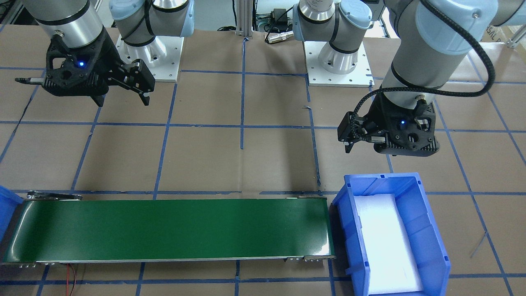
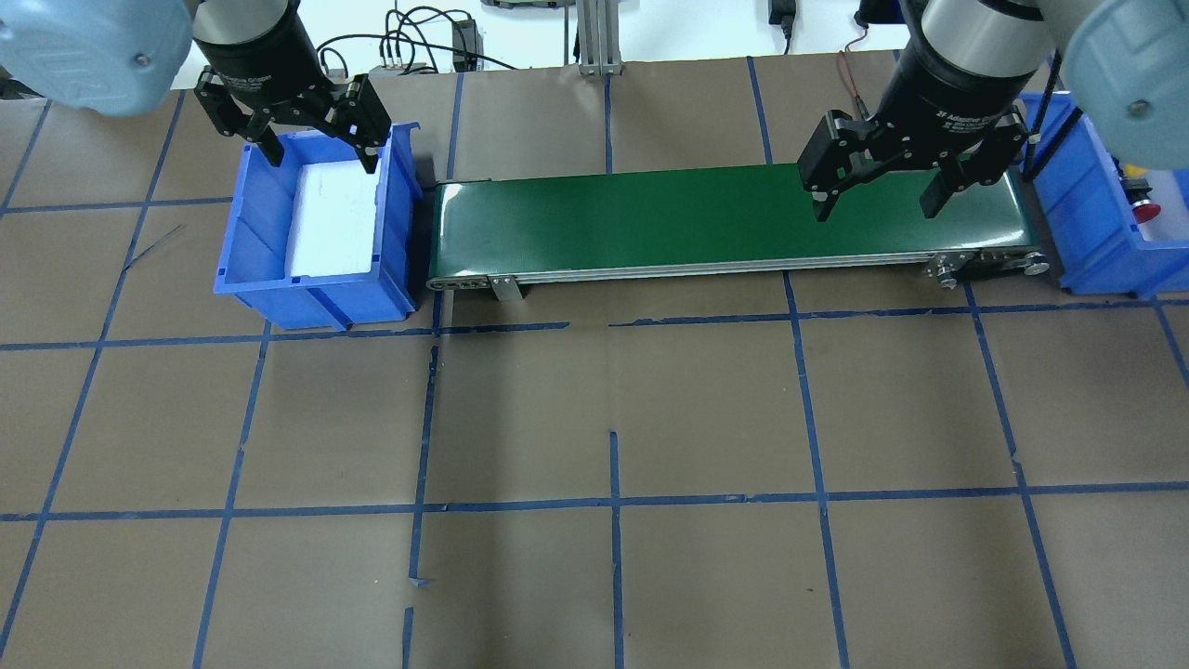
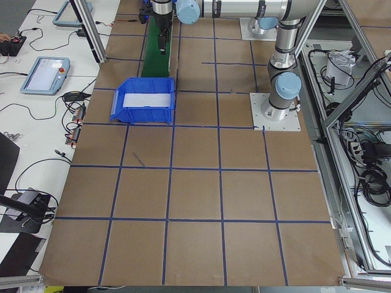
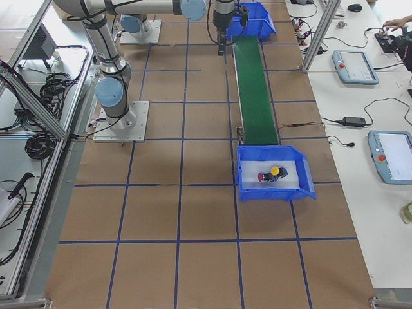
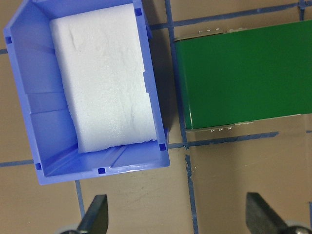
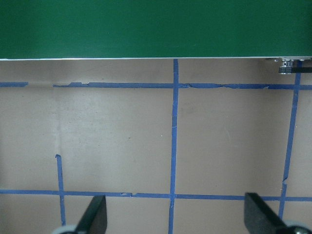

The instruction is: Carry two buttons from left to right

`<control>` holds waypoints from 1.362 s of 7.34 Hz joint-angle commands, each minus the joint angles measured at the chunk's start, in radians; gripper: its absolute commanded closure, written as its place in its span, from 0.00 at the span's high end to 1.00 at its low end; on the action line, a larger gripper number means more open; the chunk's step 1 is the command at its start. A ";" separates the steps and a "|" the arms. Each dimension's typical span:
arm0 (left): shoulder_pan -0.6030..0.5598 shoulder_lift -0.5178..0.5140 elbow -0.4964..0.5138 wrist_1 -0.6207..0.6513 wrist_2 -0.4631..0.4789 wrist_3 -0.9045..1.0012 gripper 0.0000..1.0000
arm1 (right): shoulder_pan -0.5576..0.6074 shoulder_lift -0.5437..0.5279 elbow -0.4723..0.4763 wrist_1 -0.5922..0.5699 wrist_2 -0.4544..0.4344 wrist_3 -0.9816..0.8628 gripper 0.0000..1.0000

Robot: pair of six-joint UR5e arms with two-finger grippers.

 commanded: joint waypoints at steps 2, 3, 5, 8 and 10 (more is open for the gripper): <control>-0.001 0.004 -0.006 -0.005 0.007 0.001 1.00 | 0.000 0.001 0.008 0.000 -0.011 -0.001 1.00; -0.002 0.000 -0.010 0.003 0.011 0.001 1.00 | 0.000 0.002 0.010 0.001 -0.013 -0.010 1.00; -0.002 0.000 -0.014 0.004 0.010 -0.001 1.00 | 0.000 0.002 0.034 -0.016 -0.011 -0.011 1.00; -0.002 -0.002 -0.014 0.004 0.010 -0.002 1.00 | 0.000 -0.008 0.063 -0.048 -0.011 -0.014 1.00; -0.002 -0.003 -0.014 0.004 0.007 -0.007 1.00 | 0.000 -0.008 0.063 -0.050 -0.013 -0.014 1.00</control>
